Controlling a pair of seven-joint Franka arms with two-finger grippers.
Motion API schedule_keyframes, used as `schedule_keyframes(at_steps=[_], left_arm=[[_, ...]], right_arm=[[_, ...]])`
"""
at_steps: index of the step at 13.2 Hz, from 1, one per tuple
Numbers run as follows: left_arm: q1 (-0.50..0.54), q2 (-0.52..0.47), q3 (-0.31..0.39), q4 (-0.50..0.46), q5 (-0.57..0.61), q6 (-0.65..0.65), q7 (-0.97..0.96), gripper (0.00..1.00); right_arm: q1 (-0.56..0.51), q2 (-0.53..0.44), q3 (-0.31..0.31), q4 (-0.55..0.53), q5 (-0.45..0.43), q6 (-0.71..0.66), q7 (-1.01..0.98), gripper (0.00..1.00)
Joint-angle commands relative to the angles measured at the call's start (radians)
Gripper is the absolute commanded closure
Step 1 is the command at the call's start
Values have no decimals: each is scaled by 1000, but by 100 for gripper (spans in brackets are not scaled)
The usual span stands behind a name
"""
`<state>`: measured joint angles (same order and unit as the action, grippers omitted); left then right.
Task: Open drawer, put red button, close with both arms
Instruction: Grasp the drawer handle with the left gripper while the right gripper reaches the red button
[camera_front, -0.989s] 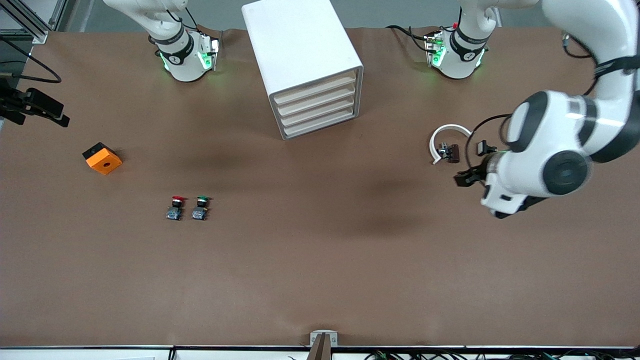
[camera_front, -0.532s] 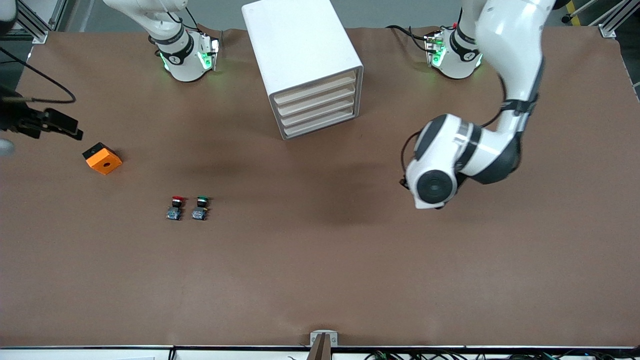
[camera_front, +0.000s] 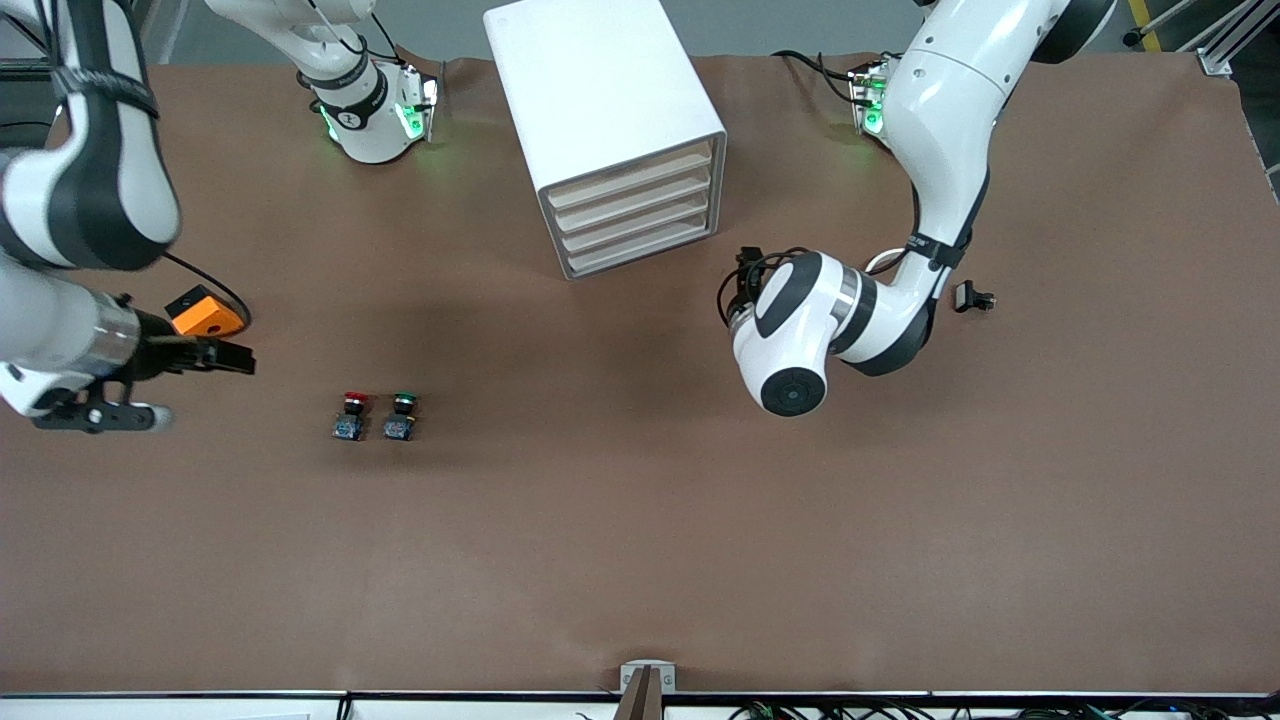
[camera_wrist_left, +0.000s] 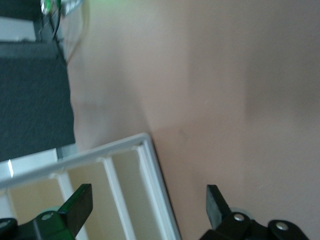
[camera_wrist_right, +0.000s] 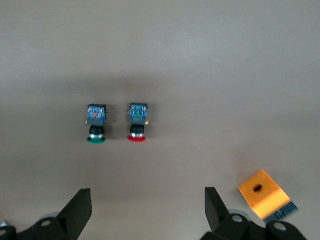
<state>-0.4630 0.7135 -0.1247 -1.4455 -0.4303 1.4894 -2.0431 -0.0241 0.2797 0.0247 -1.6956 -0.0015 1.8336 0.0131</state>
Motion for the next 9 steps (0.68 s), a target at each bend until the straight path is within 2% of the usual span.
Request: schedule_keyframes(at_steps=[1, 3, 8, 9], left_arm=[[-13, 17, 10, 25, -114, -20, -49, 0], [-13, 38, 10, 25, -210, -20, -106, 0], [-52, 81, 10, 25, -287, -23, -310, 0], [-54, 80, 8, 25, -306, -24, -310, 4]], right_arm=[[39, 27, 0, -81, -20, 119, 53, 0], [41, 91, 0, -90, -20, 177, 67, 0], [36, 212, 0, -110, -17, 329, 67, 0], [36, 235, 0, -120, -6, 379, 73, 0]])
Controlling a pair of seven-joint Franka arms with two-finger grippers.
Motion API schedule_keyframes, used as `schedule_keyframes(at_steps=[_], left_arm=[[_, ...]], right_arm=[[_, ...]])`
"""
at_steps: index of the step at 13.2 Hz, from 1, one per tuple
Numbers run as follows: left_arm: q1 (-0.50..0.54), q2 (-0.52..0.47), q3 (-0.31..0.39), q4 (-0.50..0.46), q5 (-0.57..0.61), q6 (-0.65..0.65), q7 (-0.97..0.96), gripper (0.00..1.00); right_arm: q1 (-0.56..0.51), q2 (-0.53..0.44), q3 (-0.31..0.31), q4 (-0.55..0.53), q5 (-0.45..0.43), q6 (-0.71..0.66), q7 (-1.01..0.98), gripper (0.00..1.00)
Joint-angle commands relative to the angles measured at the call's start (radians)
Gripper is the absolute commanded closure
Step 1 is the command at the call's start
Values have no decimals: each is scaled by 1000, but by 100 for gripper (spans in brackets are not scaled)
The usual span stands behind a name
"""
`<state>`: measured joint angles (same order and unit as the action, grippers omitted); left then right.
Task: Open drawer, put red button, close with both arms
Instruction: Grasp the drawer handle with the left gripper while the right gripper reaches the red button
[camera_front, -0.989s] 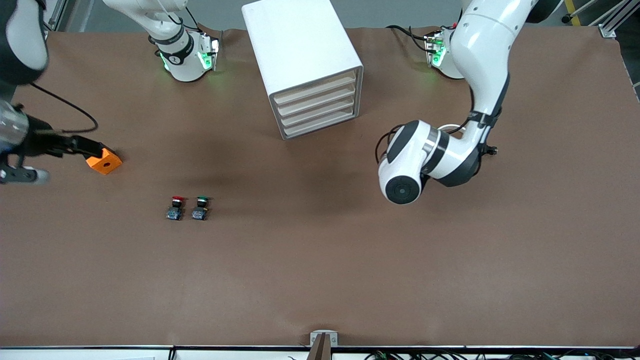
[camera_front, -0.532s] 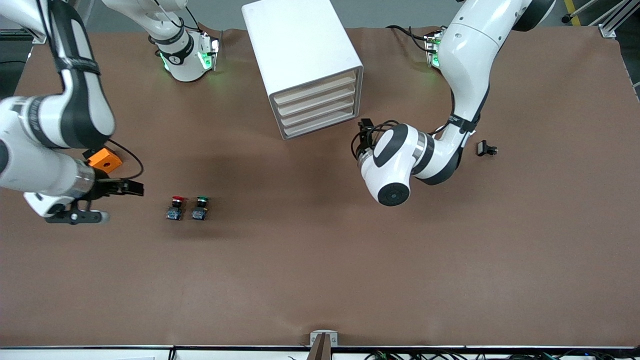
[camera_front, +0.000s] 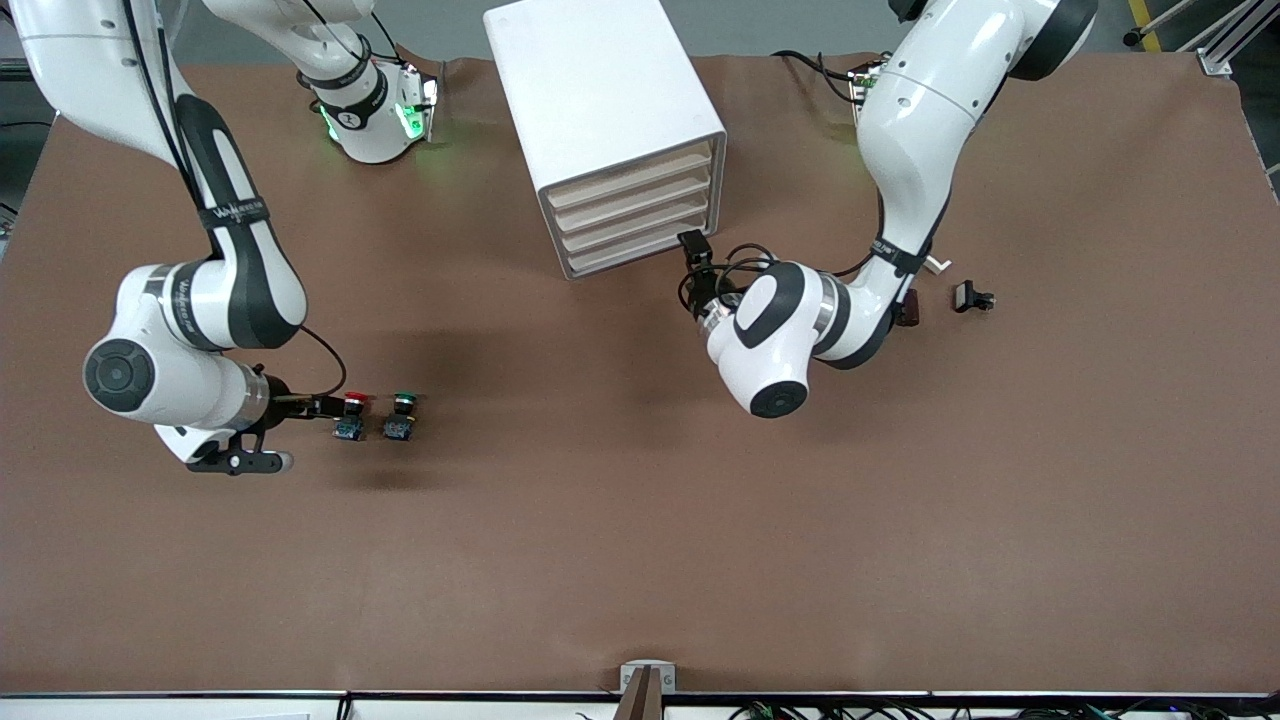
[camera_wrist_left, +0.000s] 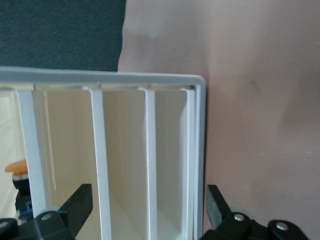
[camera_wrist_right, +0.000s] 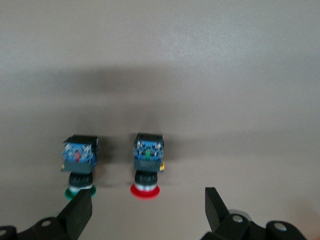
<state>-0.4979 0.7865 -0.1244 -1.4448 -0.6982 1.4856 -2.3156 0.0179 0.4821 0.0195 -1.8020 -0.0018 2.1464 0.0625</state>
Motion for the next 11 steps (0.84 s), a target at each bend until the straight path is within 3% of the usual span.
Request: schedule_keyframes(at_steps=[1, 2, 6, 10, 11], left_arm=[[-25, 5, 8, 24, -53, -24, -38, 15], [-46, 7, 8, 24, -61, -25, -39, 20], [-93, 8, 8, 23, -93, -25, -41, 29], [-138, 10, 8, 21, -121, -25, -41, 29], [-151, 10, 9, 20, -122, -25, -42, 30]], right_arm=[[-6, 50, 5, -26, -6, 114, 33, 0], [-4, 55, 5, -42, -6, 137, 34, 0], [2, 72, 5, -103, -4, 219, 56, 0], [4, 81, 5, -117, -4, 259, 59, 0], [4, 88, 5, -117, -4, 262, 59, 10]])
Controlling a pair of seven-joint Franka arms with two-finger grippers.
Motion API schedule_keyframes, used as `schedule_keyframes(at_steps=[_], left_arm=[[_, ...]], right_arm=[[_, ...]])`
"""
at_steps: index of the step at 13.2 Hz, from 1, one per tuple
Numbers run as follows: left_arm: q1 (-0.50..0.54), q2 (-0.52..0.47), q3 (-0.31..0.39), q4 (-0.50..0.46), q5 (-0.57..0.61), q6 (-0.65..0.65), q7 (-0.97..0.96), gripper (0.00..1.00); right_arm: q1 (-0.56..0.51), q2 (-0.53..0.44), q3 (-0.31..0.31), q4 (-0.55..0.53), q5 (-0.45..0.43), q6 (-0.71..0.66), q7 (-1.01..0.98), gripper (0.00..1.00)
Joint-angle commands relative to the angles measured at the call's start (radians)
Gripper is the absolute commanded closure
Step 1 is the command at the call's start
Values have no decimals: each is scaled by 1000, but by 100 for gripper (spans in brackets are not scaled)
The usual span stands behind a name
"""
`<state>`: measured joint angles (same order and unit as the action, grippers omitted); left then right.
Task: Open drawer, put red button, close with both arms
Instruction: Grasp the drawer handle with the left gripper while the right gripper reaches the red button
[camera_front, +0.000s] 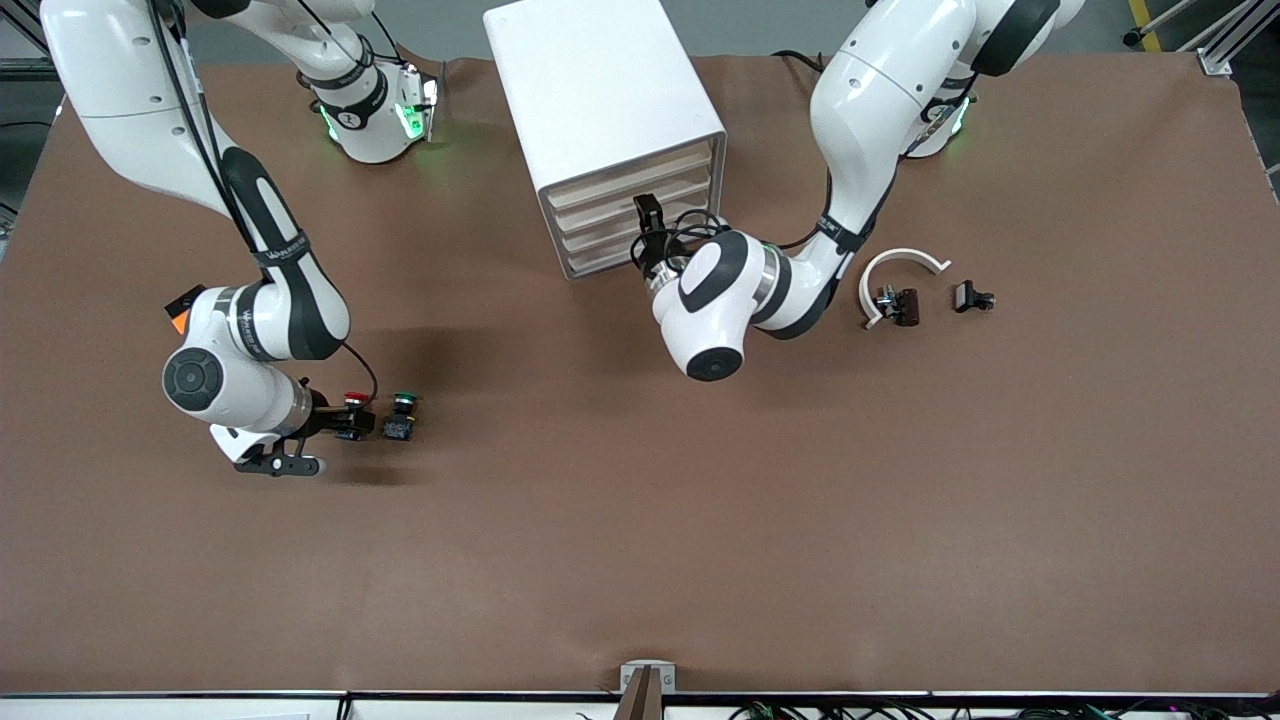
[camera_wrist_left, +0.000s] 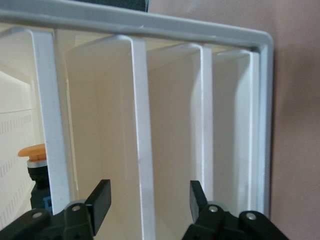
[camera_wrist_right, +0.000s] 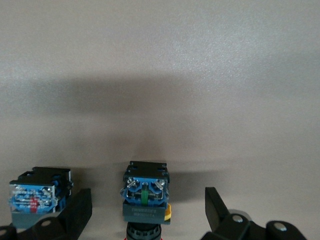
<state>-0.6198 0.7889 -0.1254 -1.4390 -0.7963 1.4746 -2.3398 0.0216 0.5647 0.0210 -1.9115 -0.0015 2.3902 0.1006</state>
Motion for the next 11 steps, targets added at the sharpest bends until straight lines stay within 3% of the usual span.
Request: schedule_keyframes(at_steps=[1, 4, 8, 11], left_arm=[[-31, 7, 9, 14, -26, -14, -18, 33], [-52, 9, 10, 11, -30, -14, -35, 47], [-55, 21, 10, 12, -26, -13, -35, 84], [-46, 27, 26, 15, -26, -13, -35, 95]], right_arm=[[1, 7, 4, -8, -5, 18, 21, 17], [1, 12, 4, -8, -5, 20, 22, 36], [3, 15, 4, -8, -5, 21, 22, 53], [8, 15, 4, -8, -5, 17, 21, 67]])
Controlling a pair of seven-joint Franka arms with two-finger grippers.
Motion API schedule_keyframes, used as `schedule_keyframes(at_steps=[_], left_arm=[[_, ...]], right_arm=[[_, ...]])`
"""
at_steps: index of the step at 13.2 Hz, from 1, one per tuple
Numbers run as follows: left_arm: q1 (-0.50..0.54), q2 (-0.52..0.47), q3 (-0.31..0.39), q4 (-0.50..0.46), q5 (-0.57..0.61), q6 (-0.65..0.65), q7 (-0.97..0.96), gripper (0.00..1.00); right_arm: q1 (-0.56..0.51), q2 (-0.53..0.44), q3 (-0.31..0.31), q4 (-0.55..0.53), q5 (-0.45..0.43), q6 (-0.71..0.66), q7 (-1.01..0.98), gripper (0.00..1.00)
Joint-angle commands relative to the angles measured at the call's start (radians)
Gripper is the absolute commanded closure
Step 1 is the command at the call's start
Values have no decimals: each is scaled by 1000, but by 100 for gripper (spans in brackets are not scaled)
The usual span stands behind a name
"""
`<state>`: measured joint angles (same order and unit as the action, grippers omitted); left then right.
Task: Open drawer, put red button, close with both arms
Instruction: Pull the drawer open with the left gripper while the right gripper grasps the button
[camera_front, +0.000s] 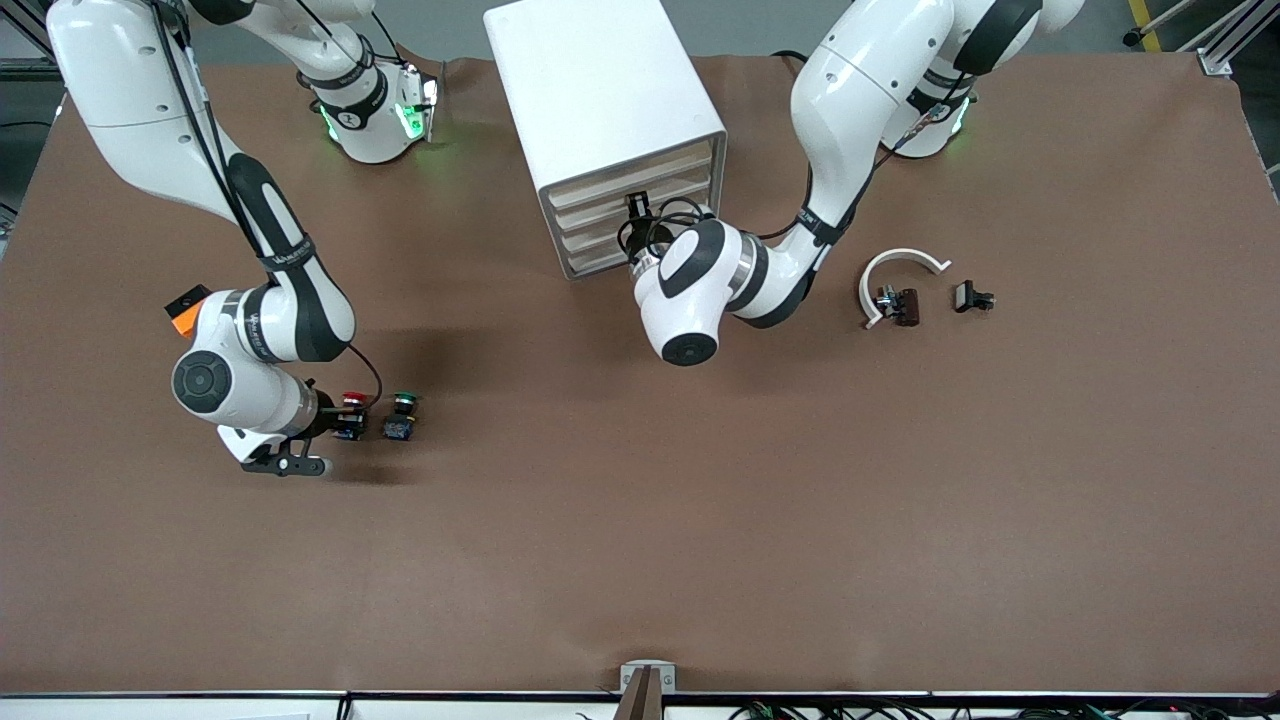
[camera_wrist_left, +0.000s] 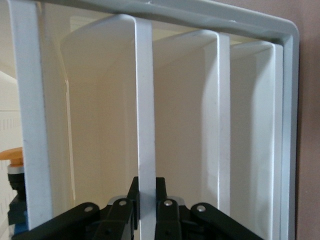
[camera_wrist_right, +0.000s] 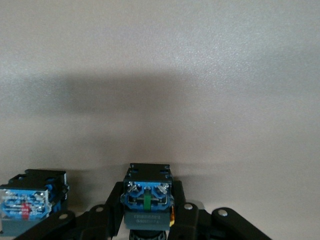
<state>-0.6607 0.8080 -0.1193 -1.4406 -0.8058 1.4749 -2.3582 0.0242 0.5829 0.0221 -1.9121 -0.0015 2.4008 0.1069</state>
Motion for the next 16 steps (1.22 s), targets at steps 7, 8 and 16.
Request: schedule_keyframes(at_steps=[7, 8, 16], left_arm=[[124, -1, 33, 58, -27, -10, -21, 96], [138, -1, 33, 68, -27, -8, -21, 96], [207, 0, 33, 95, -29, 59, -7, 11]], right_arm=[[23, -72, 2, -8, -5, -98, 19, 67], [28, -96, 2, -8, -5, -136, 52, 67], [183, -271, 4, 145, -6, -676, 382, 67]])
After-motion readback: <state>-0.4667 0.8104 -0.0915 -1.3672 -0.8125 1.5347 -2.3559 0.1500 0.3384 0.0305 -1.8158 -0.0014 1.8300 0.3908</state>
